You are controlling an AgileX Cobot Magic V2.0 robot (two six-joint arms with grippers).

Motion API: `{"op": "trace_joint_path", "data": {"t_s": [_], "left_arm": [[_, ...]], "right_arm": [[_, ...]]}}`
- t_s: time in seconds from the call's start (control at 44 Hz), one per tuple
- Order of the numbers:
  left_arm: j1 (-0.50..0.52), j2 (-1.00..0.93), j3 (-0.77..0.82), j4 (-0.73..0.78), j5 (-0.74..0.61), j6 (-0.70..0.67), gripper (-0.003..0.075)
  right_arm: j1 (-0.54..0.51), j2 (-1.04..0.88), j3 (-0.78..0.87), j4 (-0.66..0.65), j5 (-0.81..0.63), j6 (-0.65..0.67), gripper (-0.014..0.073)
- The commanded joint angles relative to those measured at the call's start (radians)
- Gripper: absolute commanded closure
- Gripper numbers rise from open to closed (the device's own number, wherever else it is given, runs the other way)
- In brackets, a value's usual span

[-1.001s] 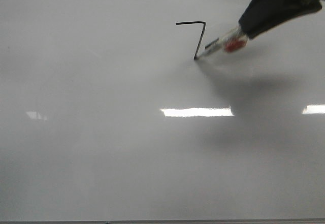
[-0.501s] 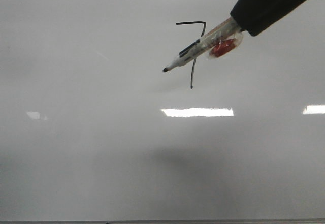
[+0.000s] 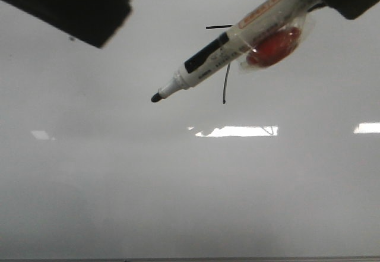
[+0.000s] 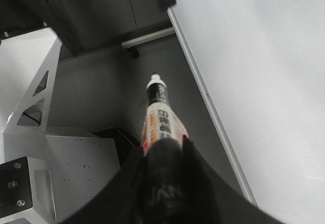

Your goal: Write number 7 on whiteboard

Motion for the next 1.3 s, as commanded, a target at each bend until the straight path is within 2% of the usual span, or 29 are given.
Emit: {"op": "trace_joint_path", "data": {"t_s": [0.0, 0.159, 0.41, 0.705, 0.91, 0.978, 1.115, 1.206, 1.274], "left_arm": [[-0.061, 0.037, -0.054, -0.047, -0.083, 0.002, 0.0247], [-0.112, 0.116, -0.065, -0.047, -0.134, 0.002, 0.0248], [-0.116, 0.170, -0.065, -0.062, -0.154, 0.002, 0.0264], [-0.116, 0.170, -0.065, -0.065, -0.181, 0.004, 0.0561], [-0.116, 0.170, -0.065, -0.065, -0.184, 0.004, 0.0692], [-0.116, 0.170, -0.065, -0.065, -0.184, 0.004, 0.0723], [-0.106, 0.170, -0.065, -0.056, -0.184, 0.004, 0.0741], [-0.080, 0.166, -0.067, -0.023, -0.167, -0.017, 0.0741], [-0.047, 0.156, -0.071, 0.028, -0.155, -0.091, 0.0741]], "right_arm": [[0.002, -0.017, -0.034, 0.053, -0.027, -0.016, 0.0652], [0.002, -0.017, -0.034, 0.054, -0.027, -0.016, 0.0652], [0.002, -0.017, -0.033, 0.054, -0.028, -0.016, 0.0652], [0.002, -0.017, -0.033, 0.054, -0.030, -0.016, 0.0652], [0.002, -0.017, -0.033, 0.054, -0.035, -0.016, 0.0641], [0.002, -0.017, -0.033, 0.054, -0.034, -0.016, 0.0581], [-0.002, -0.017, -0.033, 0.029, -0.022, -0.015, 0.0286], [-0.026, -0.029, -0.034, -0.040, -0.017, 0.043, 0.0098], [-0.064, -0.056, -0.034, -0.123, -0.018, 0.131, 0.0041]]}}
